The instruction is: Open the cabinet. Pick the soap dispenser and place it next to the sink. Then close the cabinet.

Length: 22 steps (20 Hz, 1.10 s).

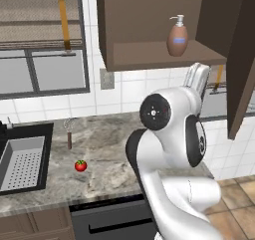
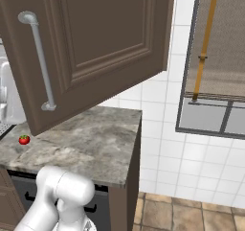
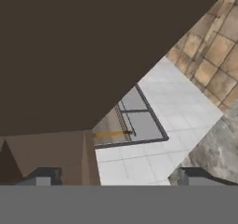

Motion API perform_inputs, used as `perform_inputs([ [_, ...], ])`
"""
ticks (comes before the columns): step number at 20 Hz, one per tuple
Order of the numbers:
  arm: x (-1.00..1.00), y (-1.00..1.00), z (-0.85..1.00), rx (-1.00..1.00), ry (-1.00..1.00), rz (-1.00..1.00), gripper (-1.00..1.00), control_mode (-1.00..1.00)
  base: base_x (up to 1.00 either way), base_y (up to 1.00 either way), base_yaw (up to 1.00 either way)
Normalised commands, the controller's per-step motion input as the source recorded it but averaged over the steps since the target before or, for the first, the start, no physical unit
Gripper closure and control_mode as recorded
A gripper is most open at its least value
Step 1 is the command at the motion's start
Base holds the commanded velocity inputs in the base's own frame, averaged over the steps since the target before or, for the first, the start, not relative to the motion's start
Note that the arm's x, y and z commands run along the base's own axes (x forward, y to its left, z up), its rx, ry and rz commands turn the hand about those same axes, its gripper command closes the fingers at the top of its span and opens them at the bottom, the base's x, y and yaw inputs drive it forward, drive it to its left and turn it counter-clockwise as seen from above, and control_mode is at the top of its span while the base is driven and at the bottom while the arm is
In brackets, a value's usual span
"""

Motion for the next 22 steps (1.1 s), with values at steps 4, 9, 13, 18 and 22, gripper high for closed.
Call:
perform_inputs([
  [4,-0.01,-0.28,0.00,0.05,0.03,-0.38,-1.00,-1.00,0.00,0.00,0.00],
  [9,-0.08,-0.42,0.00,0.10,0.02,-0.31,-1.00,-1.00,0.00,0.00,0.00],
  [13,-0.35,-0.51,0.00,0.13,-0.01,-0.19,-1.00,-1.00,0.00,0.00,0.00],
  [18,-0.43,-0.62,0.00,0.14,-0.05,-0.10,-1.00,-1.00,0.00,0.00,0.00],
  [22,-0.36,-0.73,0.00,0.15,-0.04,-0.06,-1.00,-1.00,0.00,0.00,0.00],
])
